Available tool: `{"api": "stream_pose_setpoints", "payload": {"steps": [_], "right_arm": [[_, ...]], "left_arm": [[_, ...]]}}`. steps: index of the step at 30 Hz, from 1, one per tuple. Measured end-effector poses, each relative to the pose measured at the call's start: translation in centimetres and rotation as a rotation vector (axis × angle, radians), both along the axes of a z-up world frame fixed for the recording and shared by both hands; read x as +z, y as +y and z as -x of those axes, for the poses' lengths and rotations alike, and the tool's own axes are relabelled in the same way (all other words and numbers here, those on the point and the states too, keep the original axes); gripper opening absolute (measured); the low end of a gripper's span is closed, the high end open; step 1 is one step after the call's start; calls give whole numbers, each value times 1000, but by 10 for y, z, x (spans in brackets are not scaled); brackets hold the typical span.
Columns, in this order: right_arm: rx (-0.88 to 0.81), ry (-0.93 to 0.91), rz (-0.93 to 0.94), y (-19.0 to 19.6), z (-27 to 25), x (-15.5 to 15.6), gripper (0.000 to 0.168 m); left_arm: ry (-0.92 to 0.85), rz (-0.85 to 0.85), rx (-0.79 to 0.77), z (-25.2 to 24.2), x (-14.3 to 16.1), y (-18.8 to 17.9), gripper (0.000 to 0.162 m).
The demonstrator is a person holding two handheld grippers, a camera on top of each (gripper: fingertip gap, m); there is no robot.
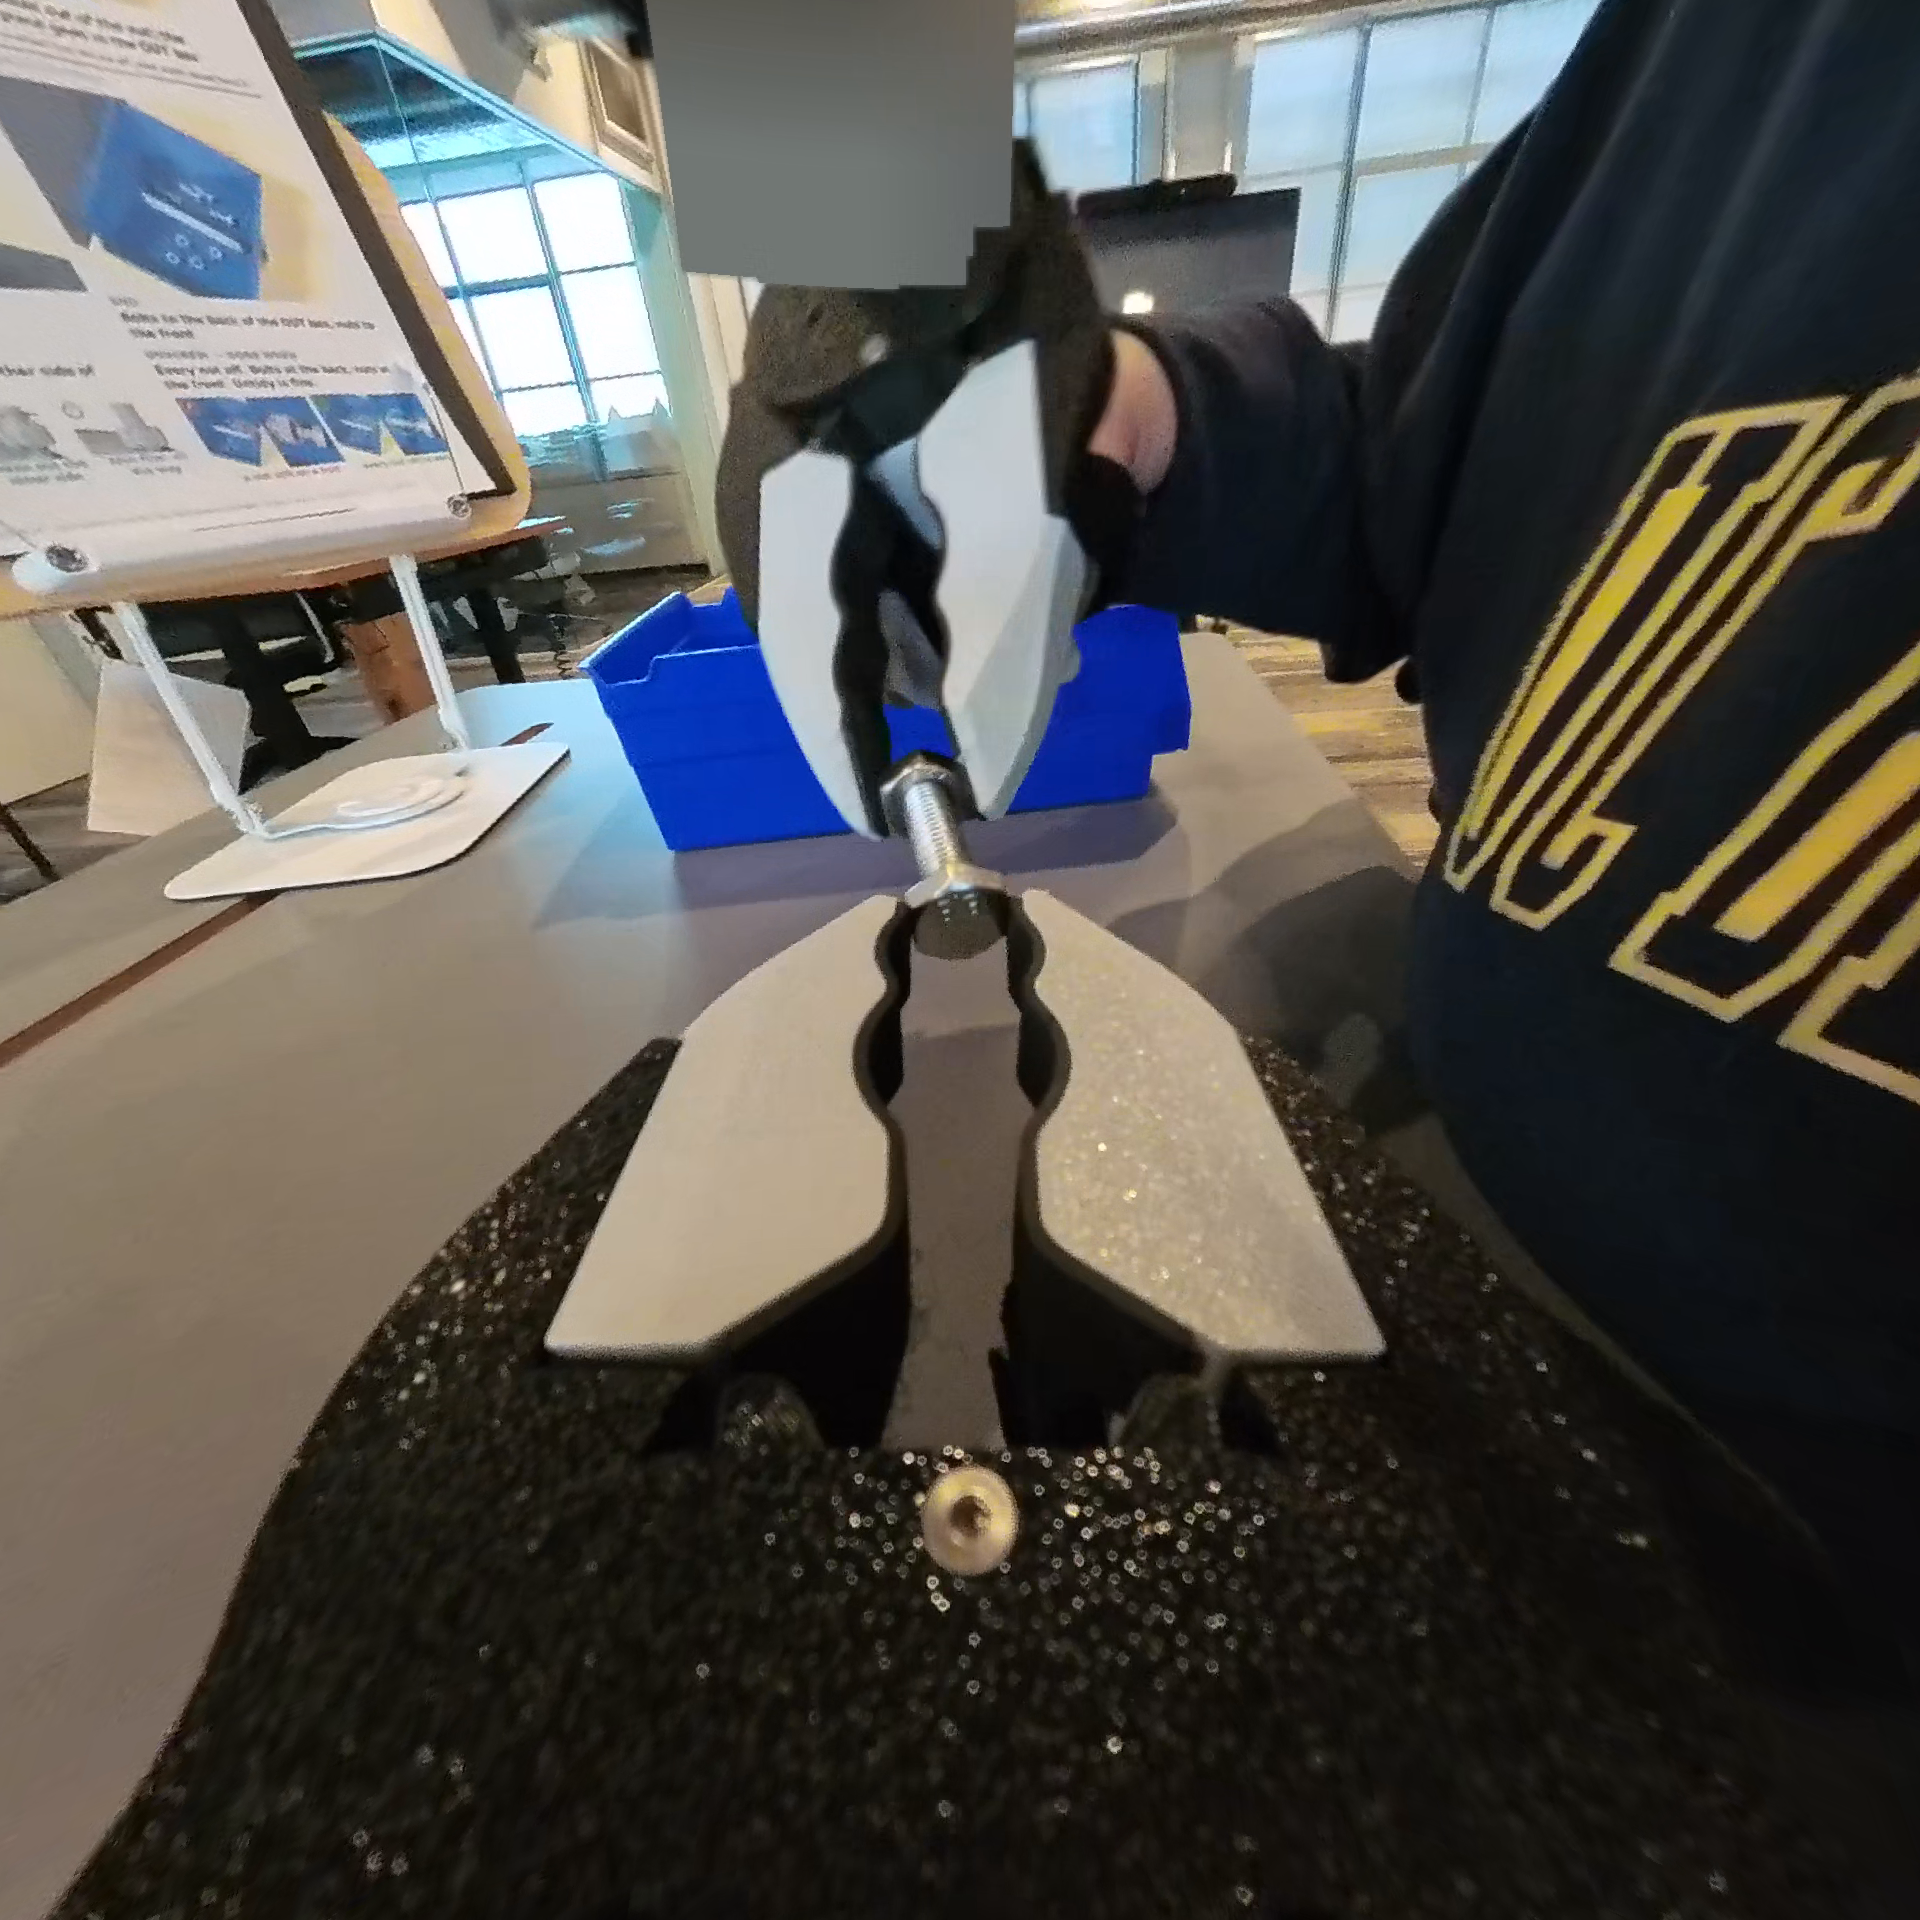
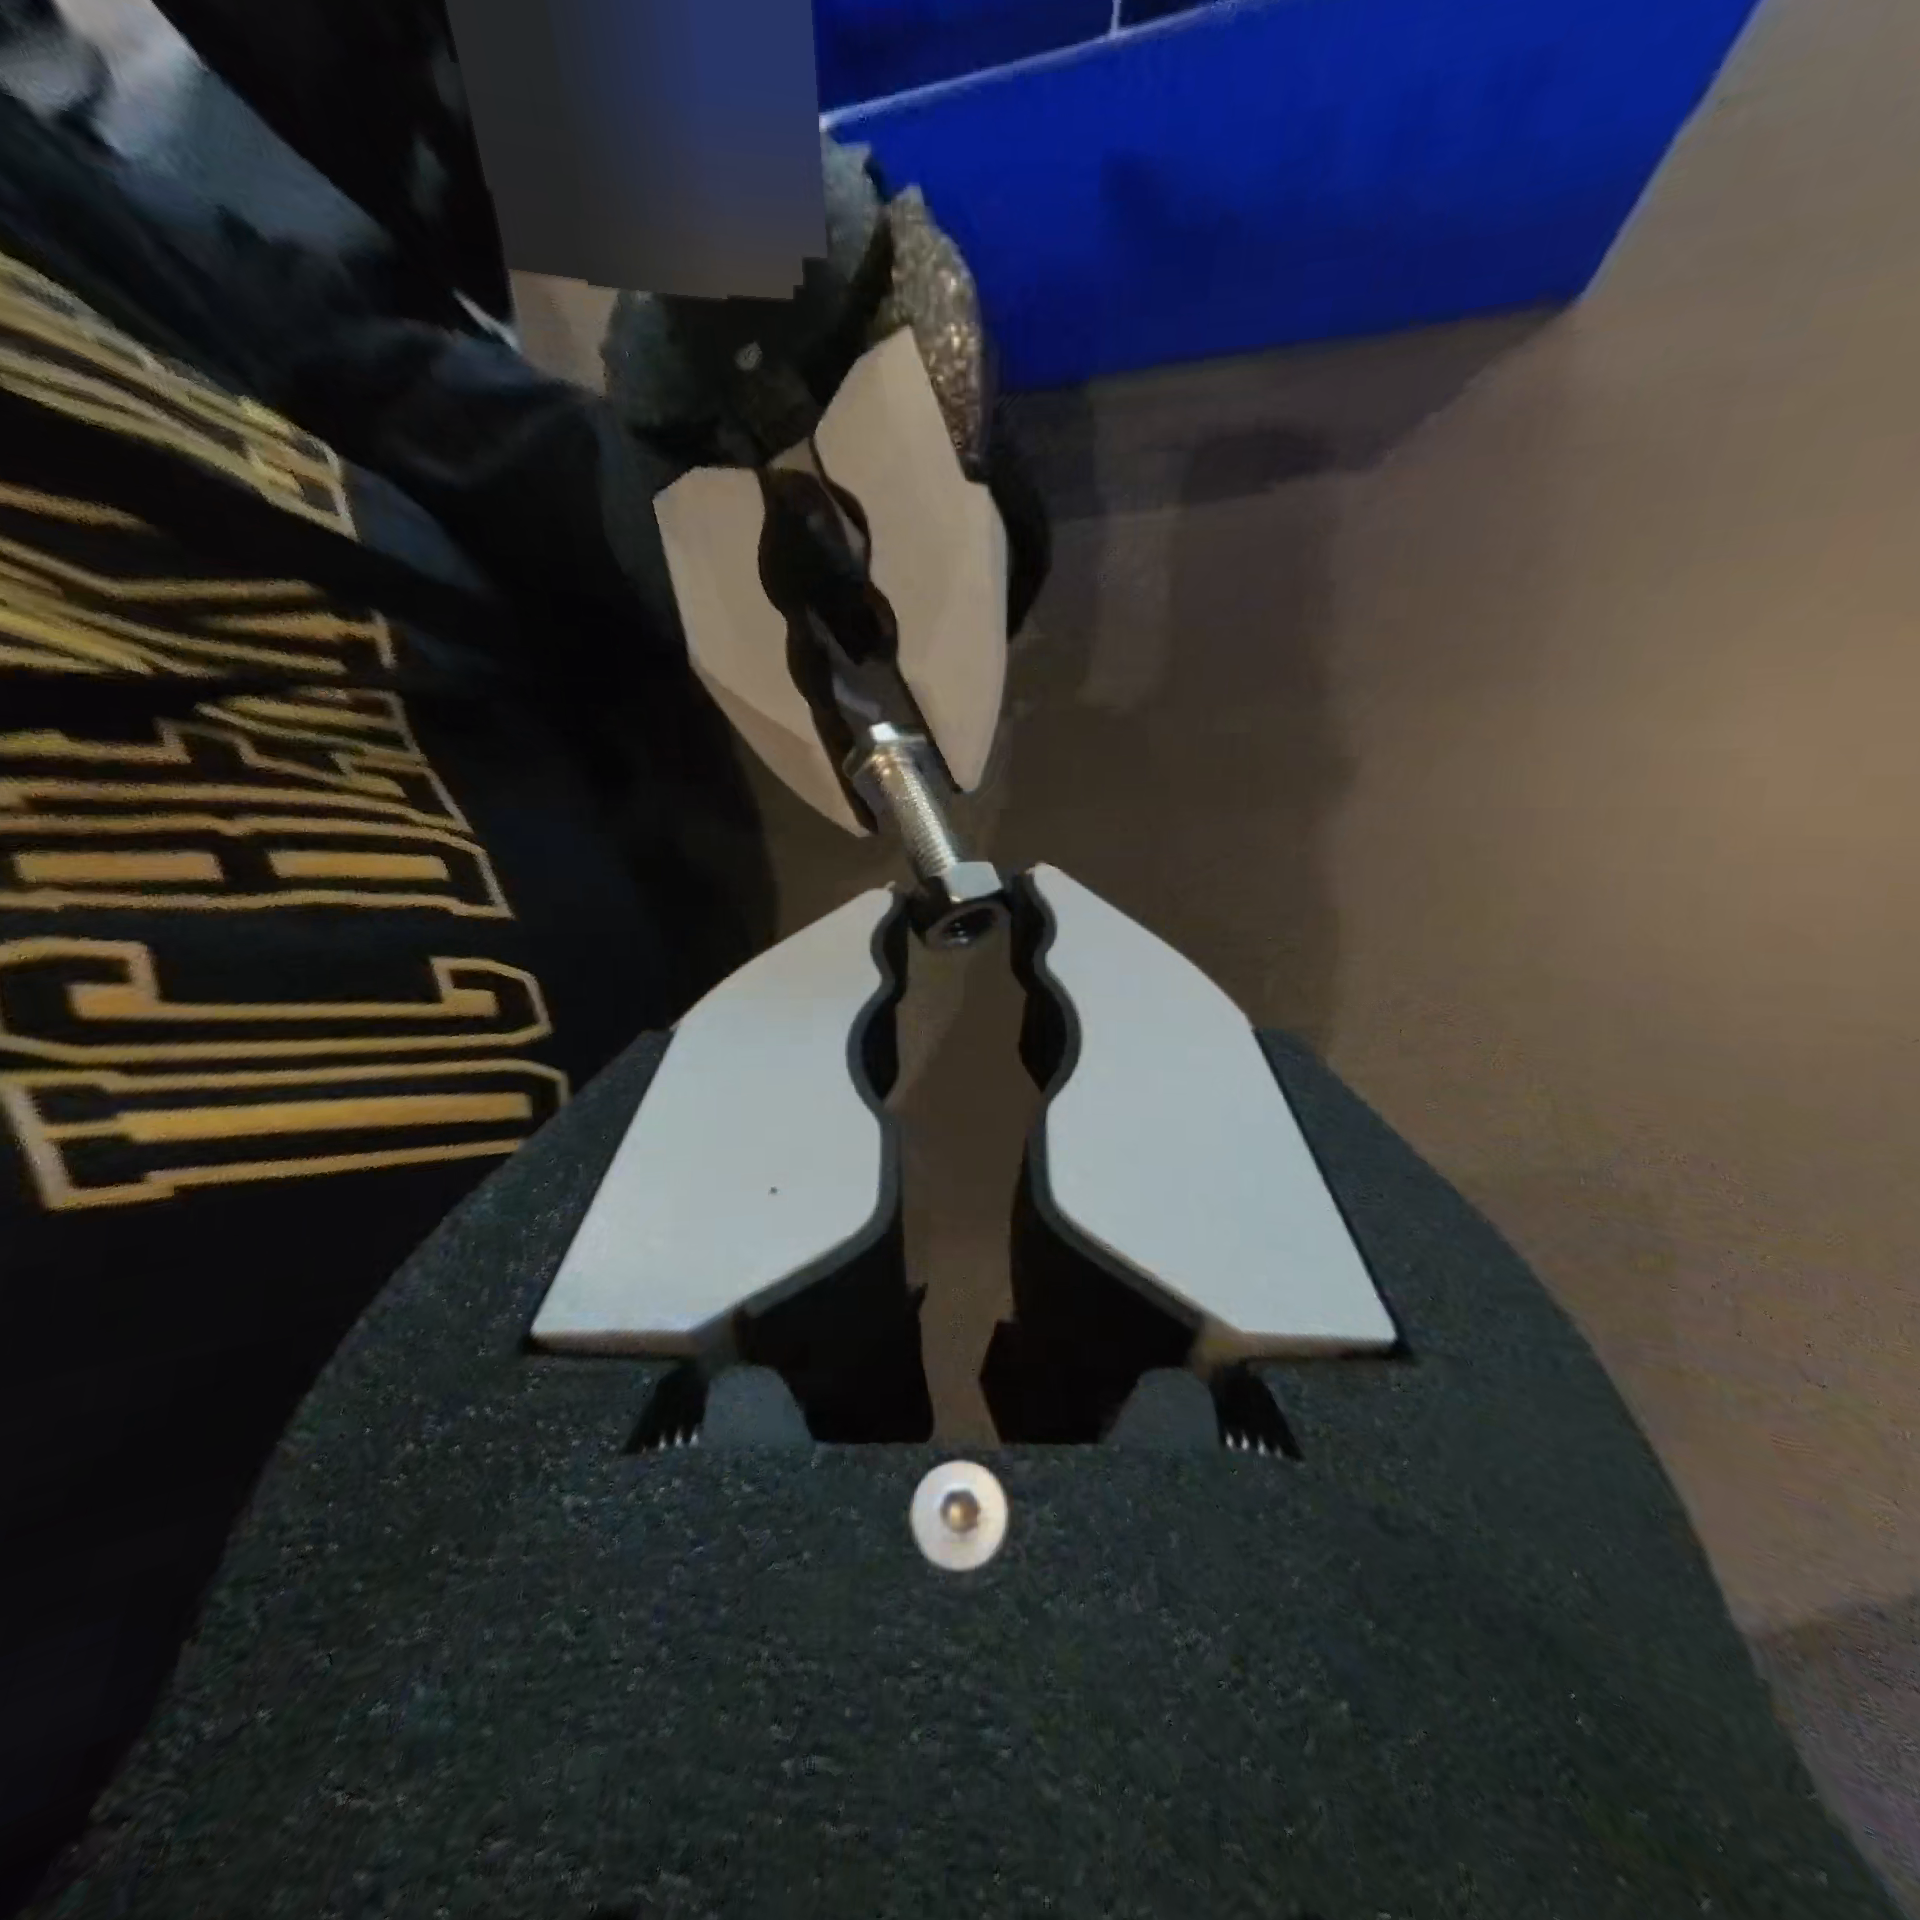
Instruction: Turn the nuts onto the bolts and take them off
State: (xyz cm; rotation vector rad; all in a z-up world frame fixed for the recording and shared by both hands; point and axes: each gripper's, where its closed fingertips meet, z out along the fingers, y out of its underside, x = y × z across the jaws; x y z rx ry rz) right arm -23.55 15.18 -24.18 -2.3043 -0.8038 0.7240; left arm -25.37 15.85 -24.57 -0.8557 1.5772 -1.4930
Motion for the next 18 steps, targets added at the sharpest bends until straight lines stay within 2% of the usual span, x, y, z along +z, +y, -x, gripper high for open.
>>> {"api": "stream_pose_setpoints", "payload": {"steps": [3,5,12,18], "right_arm": [[-14,87,77,-1,0,-2,19],[-1,127,61,0,1,1,19],[58,170,-106,4,5,14,23],[118,92,-291,6,5,22,30]], "left_arm": [[-1,-20,8,0,-1,0,17],[-8,-8,7,0,1,0,17],[-43,99,-7,3,11,5,17],[-50,152,-26,4,14,5,16]]}}
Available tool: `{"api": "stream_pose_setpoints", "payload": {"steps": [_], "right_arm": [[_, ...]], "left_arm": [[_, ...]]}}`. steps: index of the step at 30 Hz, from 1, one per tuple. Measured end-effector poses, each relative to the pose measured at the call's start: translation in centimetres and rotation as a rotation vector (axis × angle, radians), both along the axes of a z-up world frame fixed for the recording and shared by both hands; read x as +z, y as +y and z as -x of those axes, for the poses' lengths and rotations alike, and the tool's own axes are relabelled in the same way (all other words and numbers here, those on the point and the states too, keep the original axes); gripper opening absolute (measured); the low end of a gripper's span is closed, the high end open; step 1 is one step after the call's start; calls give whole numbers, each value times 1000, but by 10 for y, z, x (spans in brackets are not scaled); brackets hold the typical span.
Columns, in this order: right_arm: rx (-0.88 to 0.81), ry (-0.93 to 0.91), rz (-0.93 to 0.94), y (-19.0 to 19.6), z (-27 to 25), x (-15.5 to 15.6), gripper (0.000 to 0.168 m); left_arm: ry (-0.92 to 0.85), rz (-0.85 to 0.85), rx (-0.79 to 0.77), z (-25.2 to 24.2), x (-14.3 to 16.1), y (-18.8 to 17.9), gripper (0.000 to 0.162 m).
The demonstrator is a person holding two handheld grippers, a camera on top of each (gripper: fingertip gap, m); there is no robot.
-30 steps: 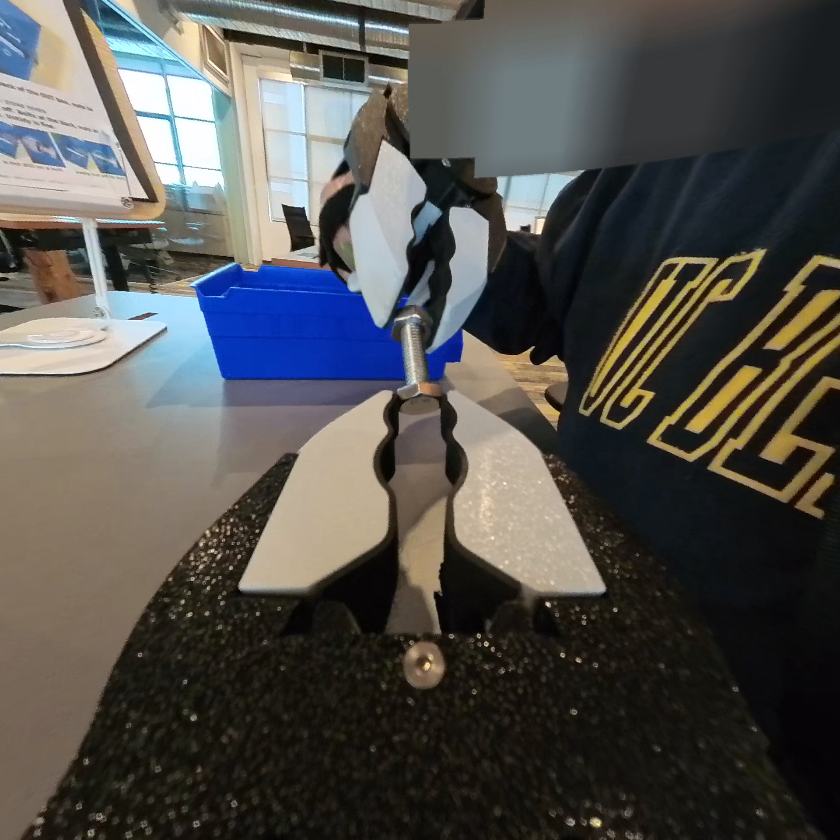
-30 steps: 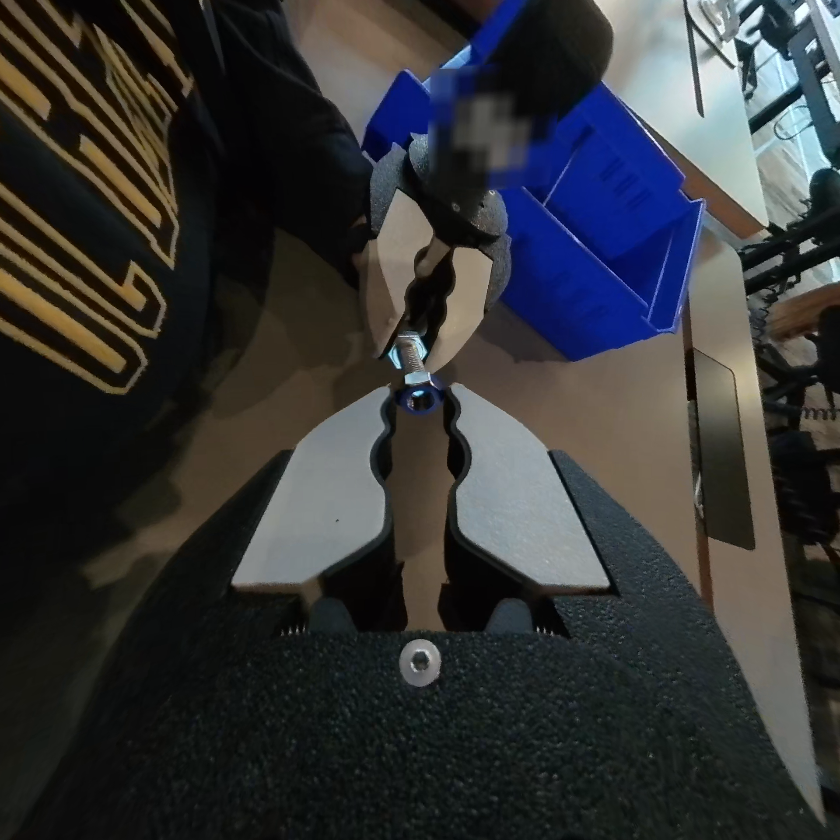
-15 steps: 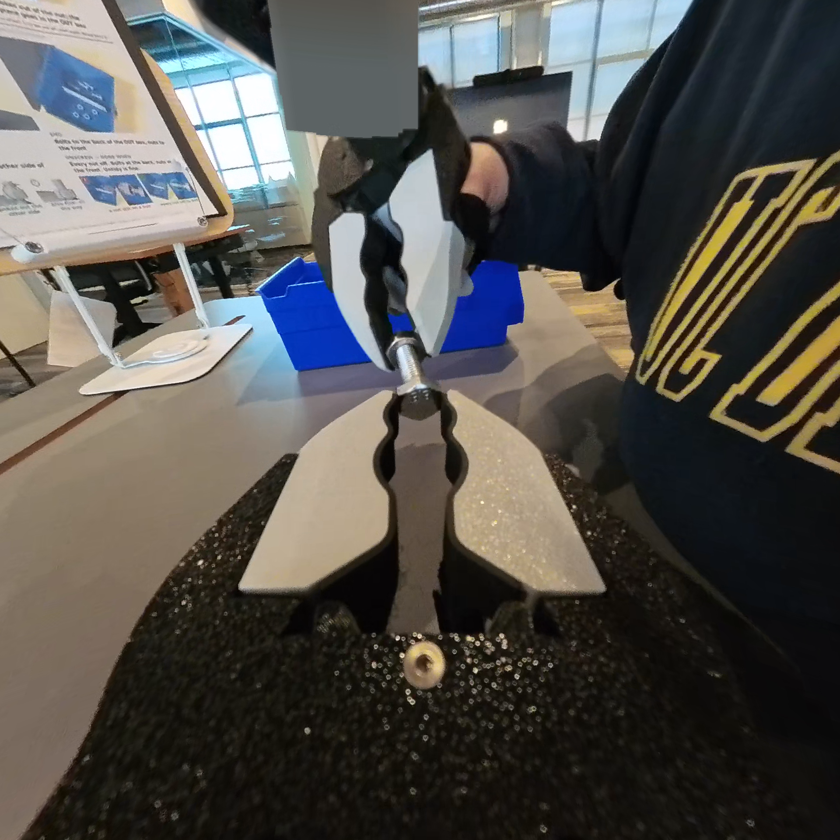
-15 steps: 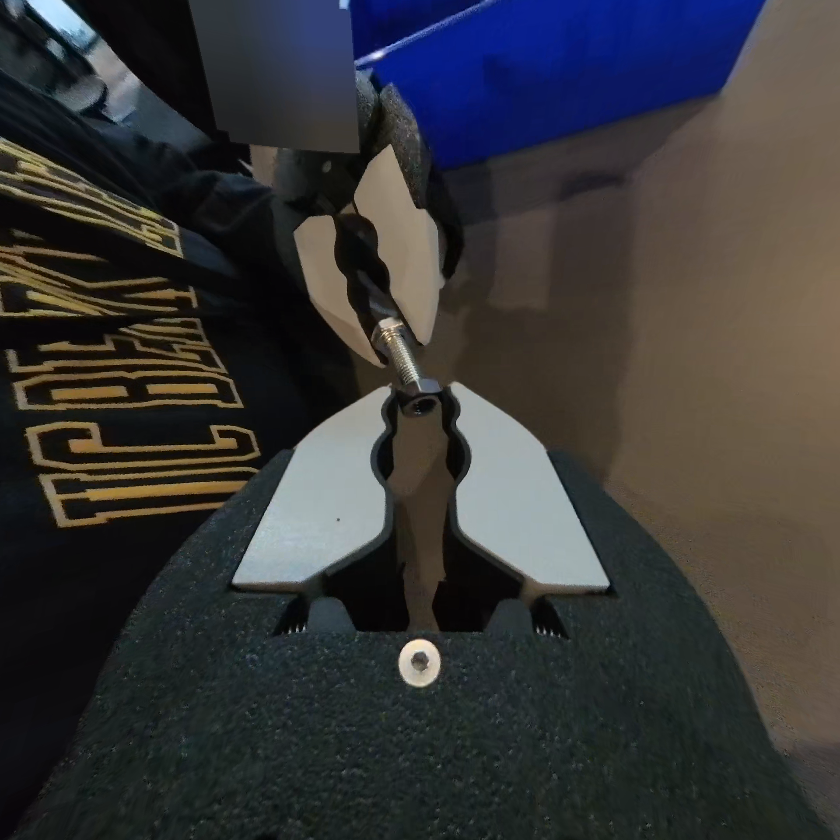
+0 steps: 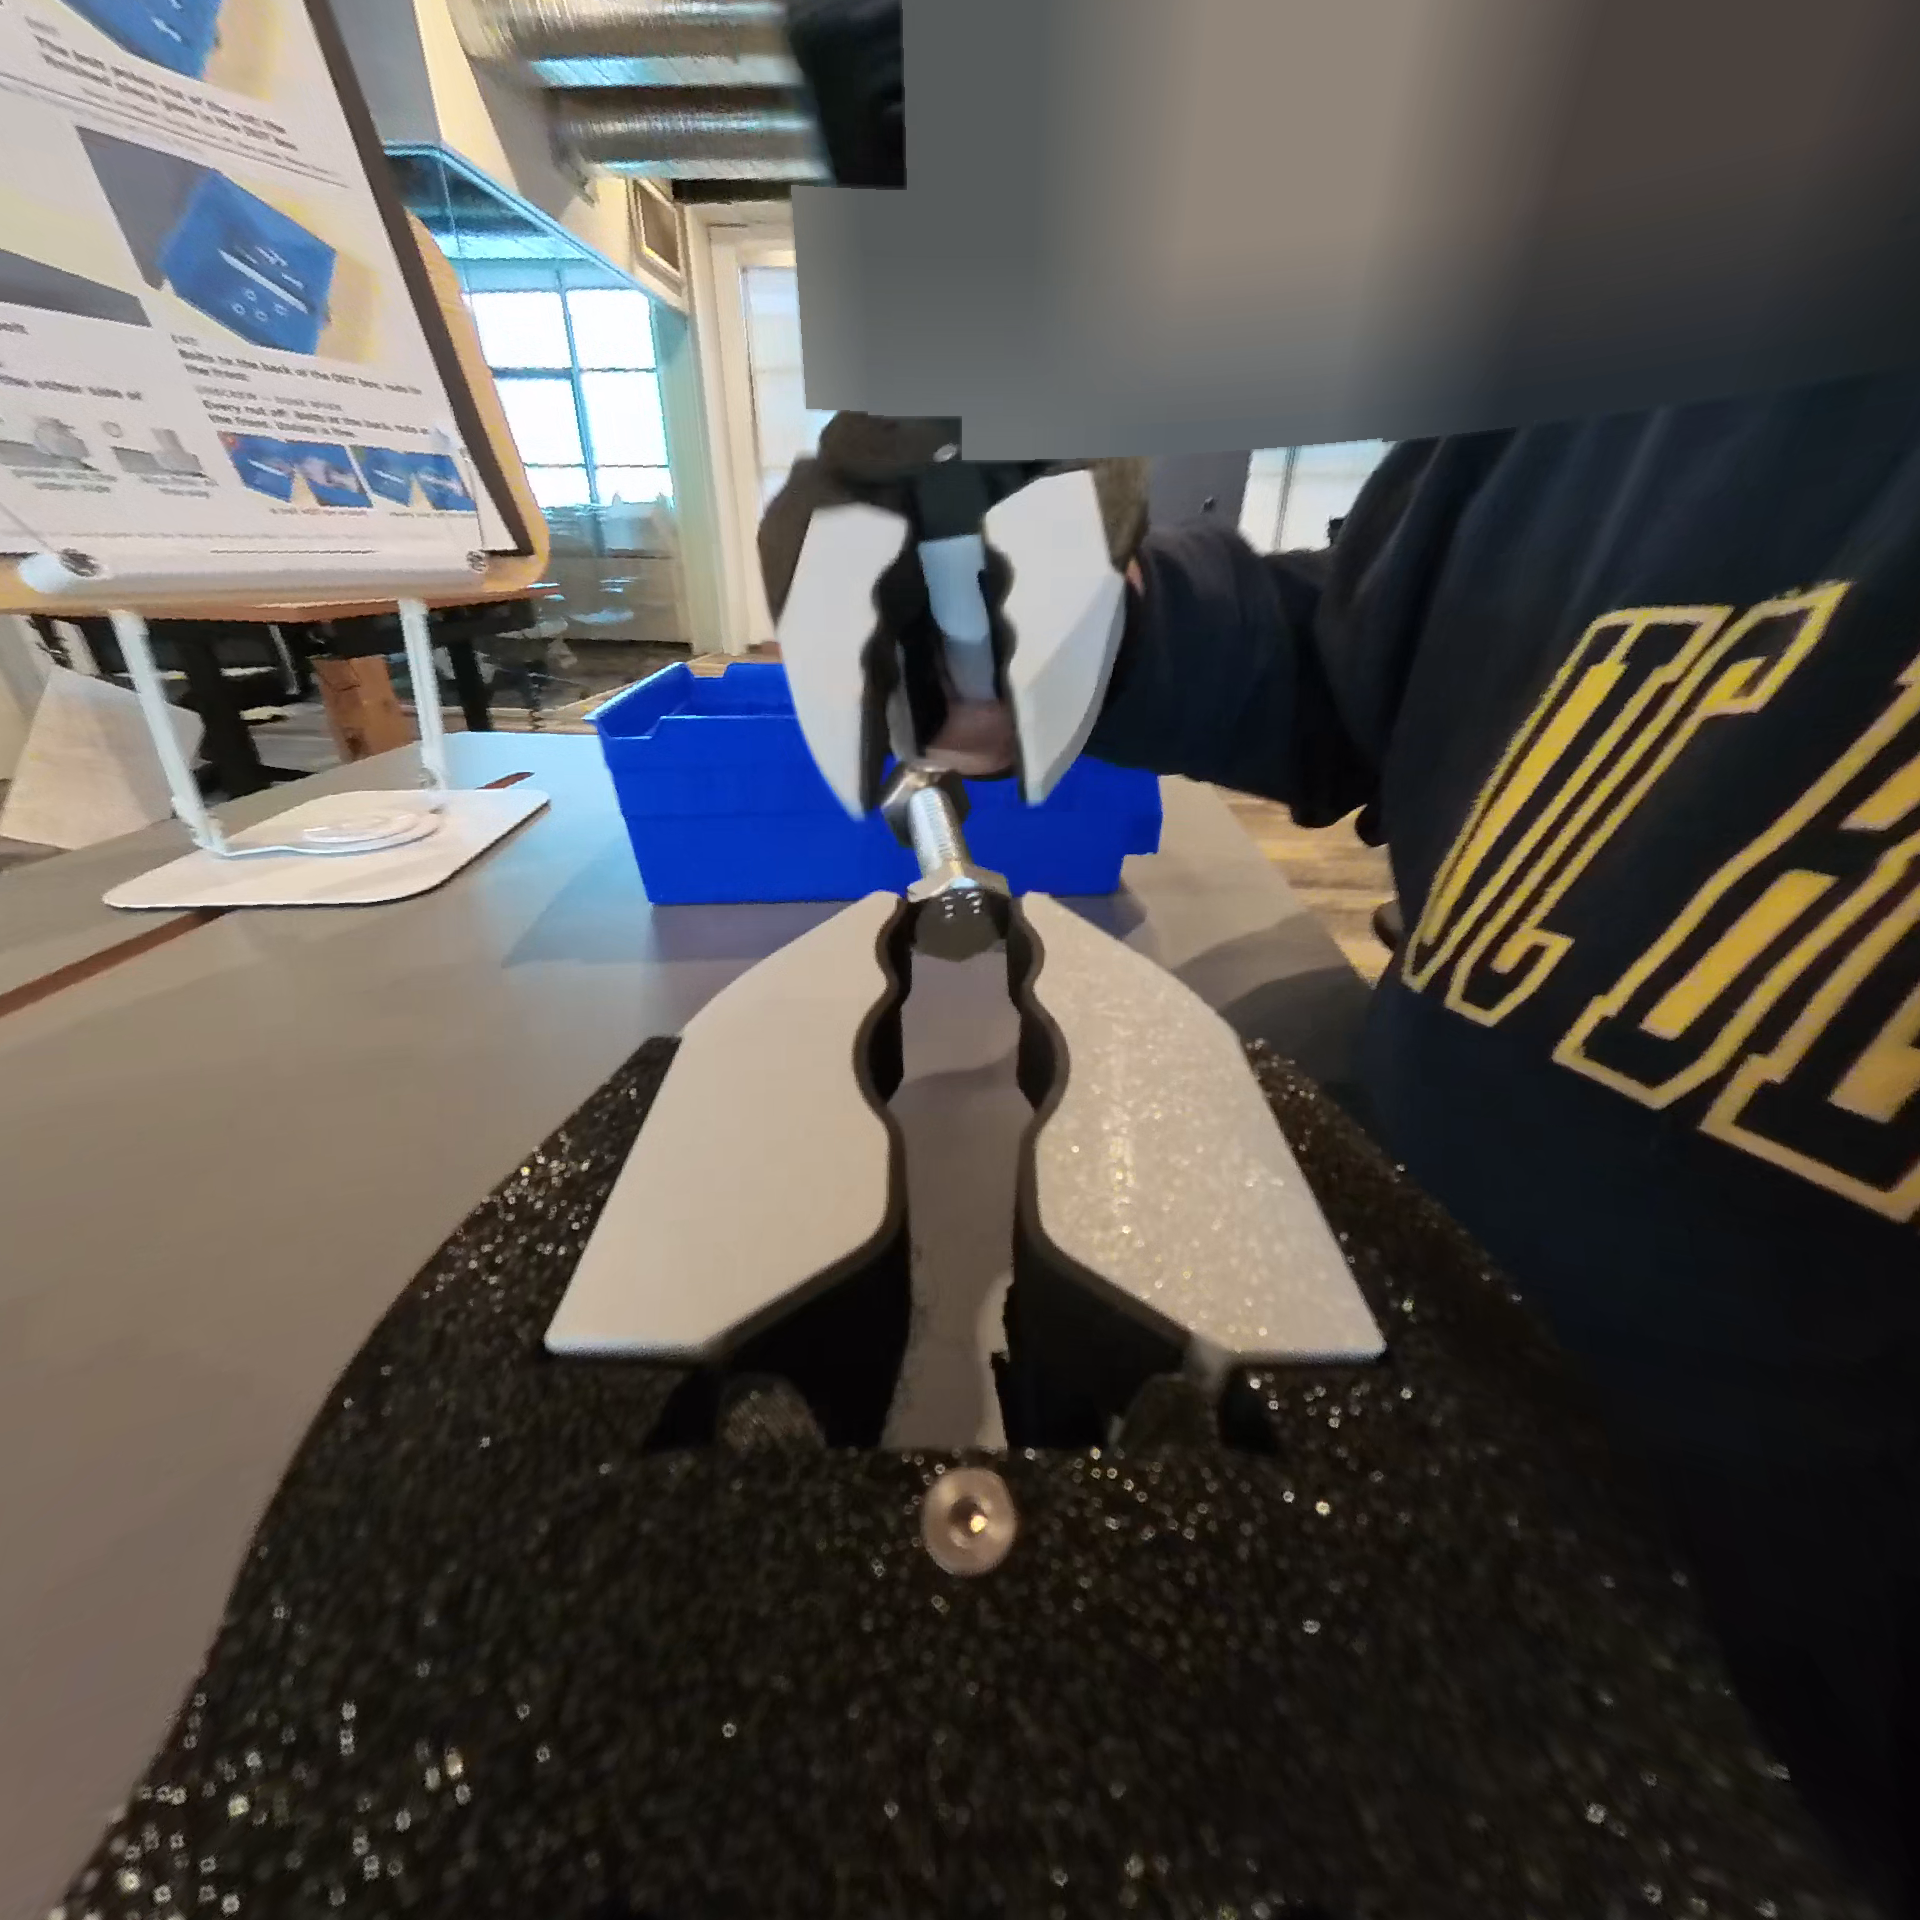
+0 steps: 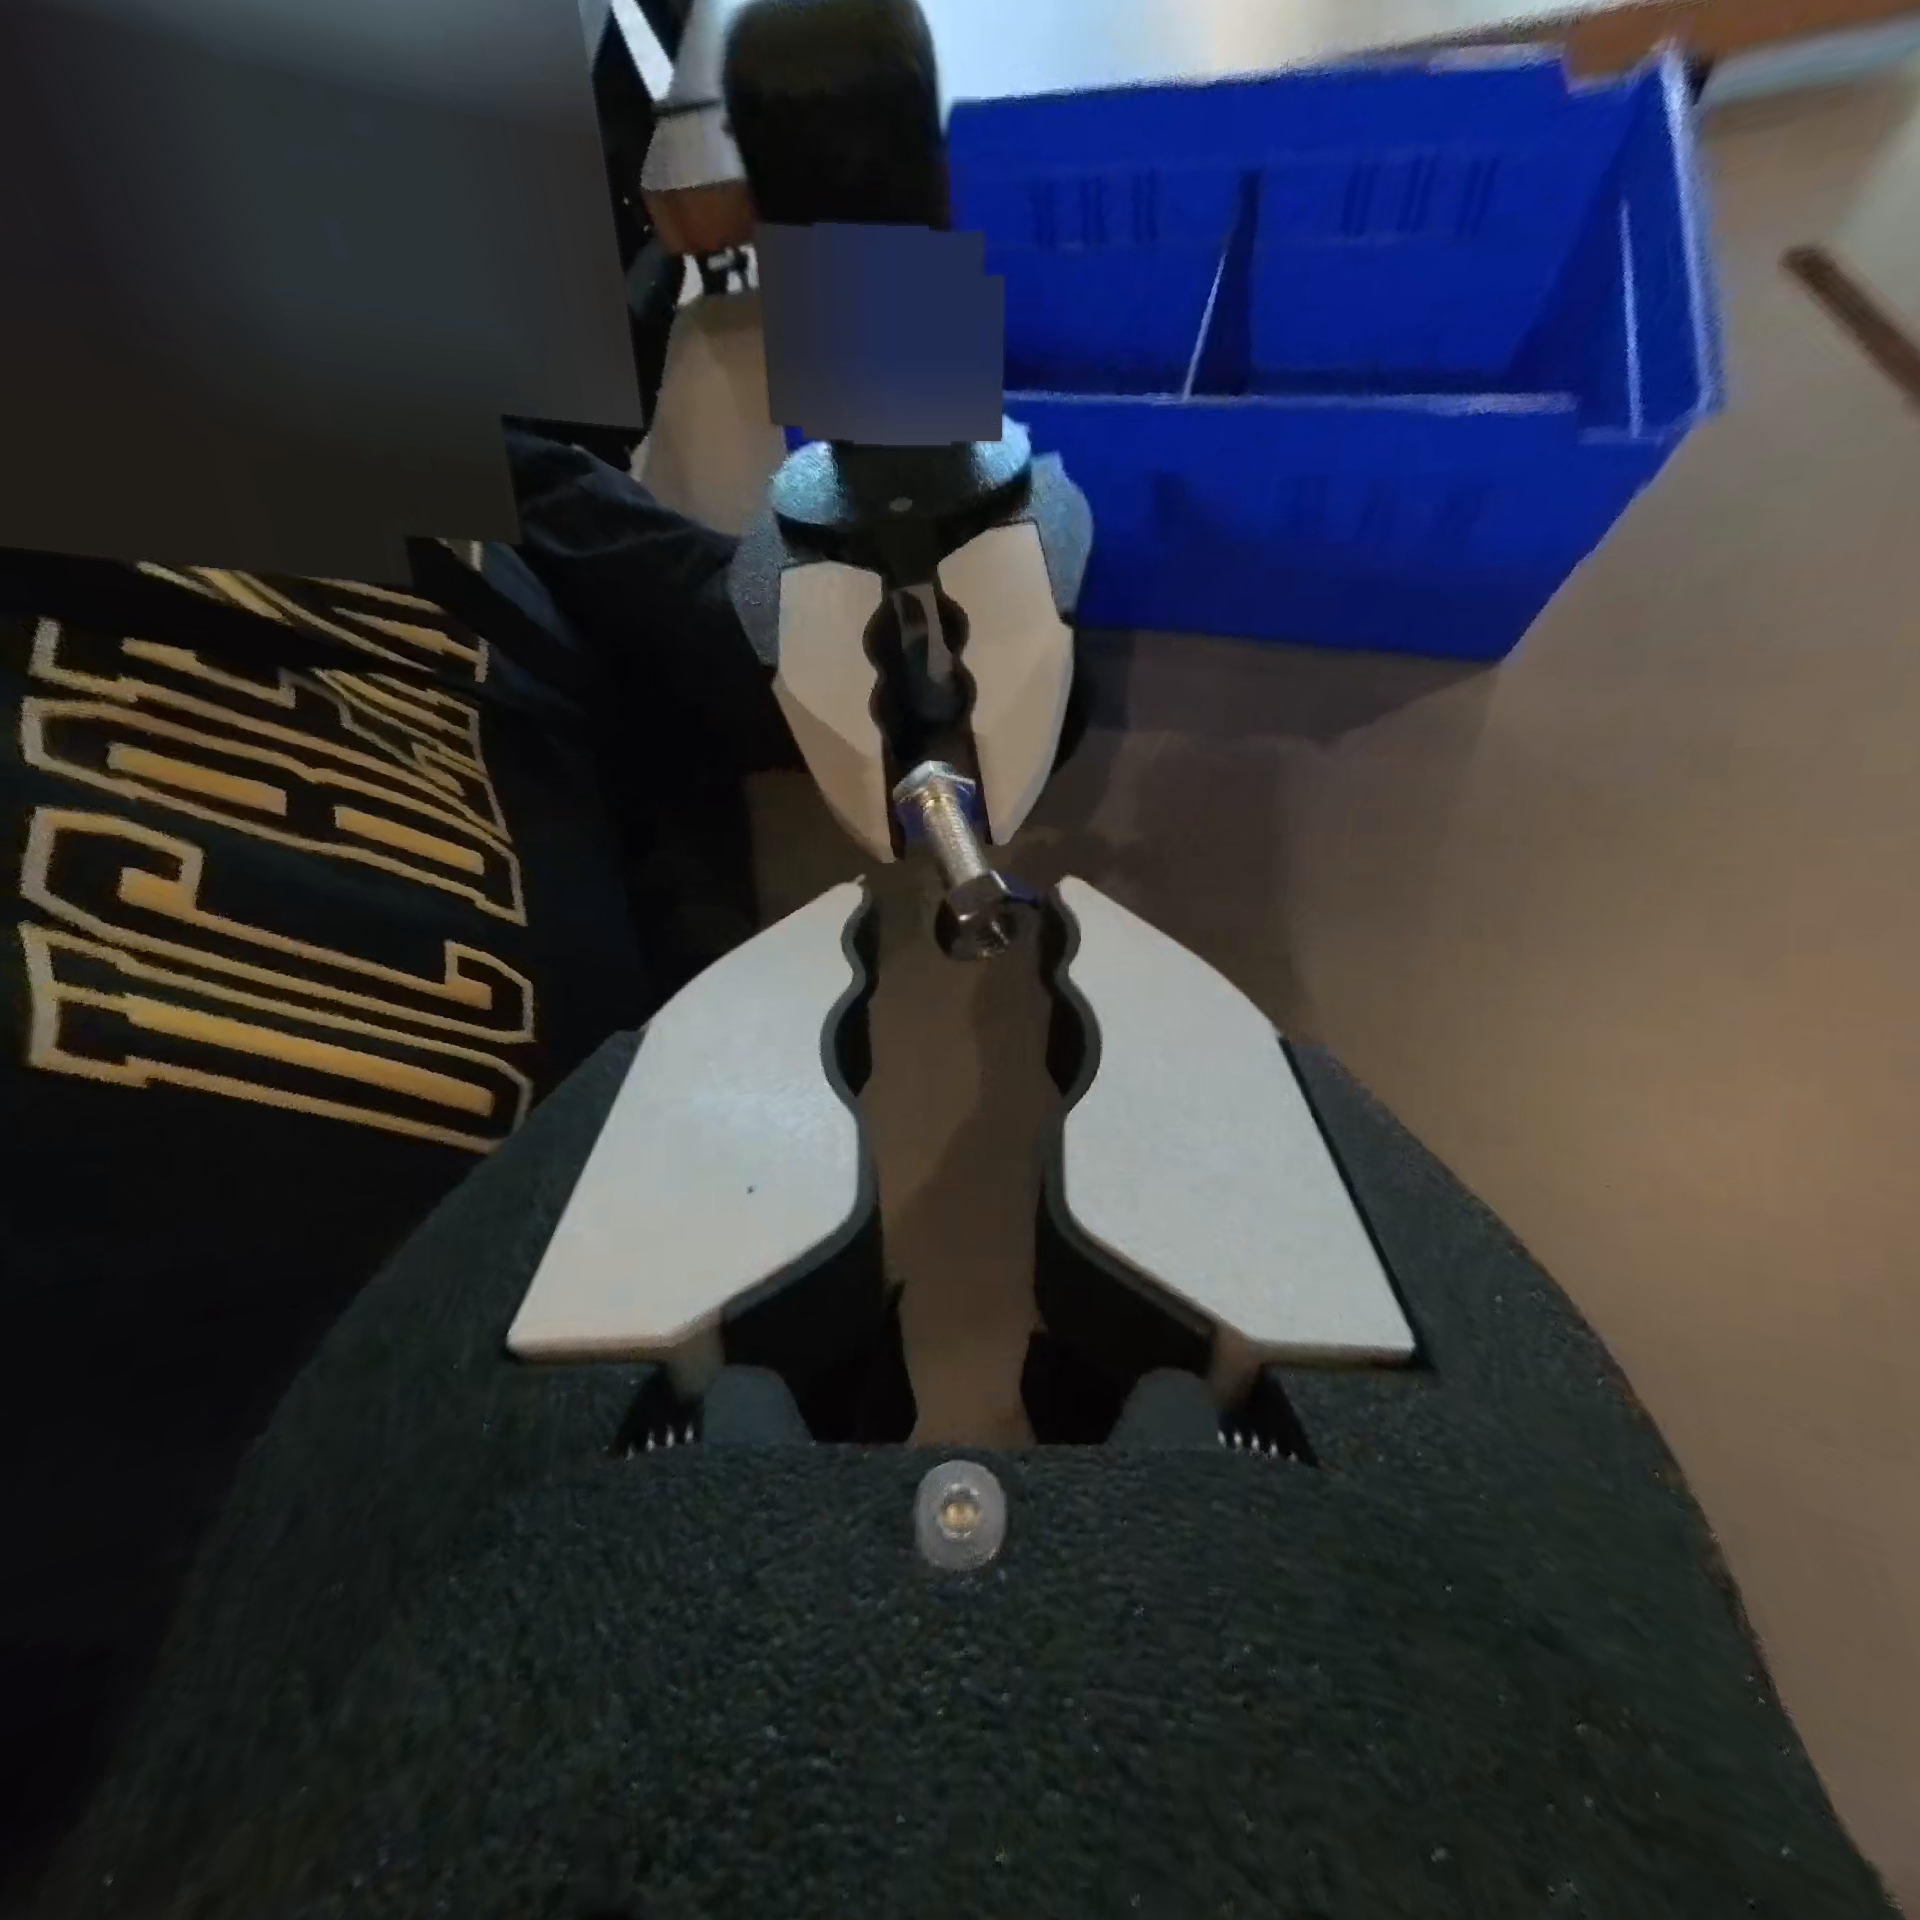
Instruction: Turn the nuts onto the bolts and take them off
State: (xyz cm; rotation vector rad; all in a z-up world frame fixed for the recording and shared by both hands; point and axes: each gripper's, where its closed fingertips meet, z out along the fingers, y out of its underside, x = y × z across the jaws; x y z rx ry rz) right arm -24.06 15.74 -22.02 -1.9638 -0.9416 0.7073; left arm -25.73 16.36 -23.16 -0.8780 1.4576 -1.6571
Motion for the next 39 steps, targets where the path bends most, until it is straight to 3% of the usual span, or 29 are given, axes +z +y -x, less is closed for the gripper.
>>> {"api": "stream_pose_setpoints", "payload": {"steps": [8,14,24,32,36,39], "right_arm": [[111,-213,-325,-3,-6,3,30],[198,-97,-329,-12,4,8,29],[240,-136,-392,-12,9,5,19],[229,-486,-546,-5,-3,-8,18],[211,-453,-445,-7,-4,-11,18],[140,-292,-205,-7,-2,-12,18]], "left_arm": [[-22,86,-88,5,6,-5,17],[-34,135,-161,9,10,-9,17],[-30,166,-212,11,10,-12,17],[43,113,-132,1,-3,-8,17],[48,77,-123,1,-5,-9,16],[41,54,-109,1,-6,-8,17]]}}
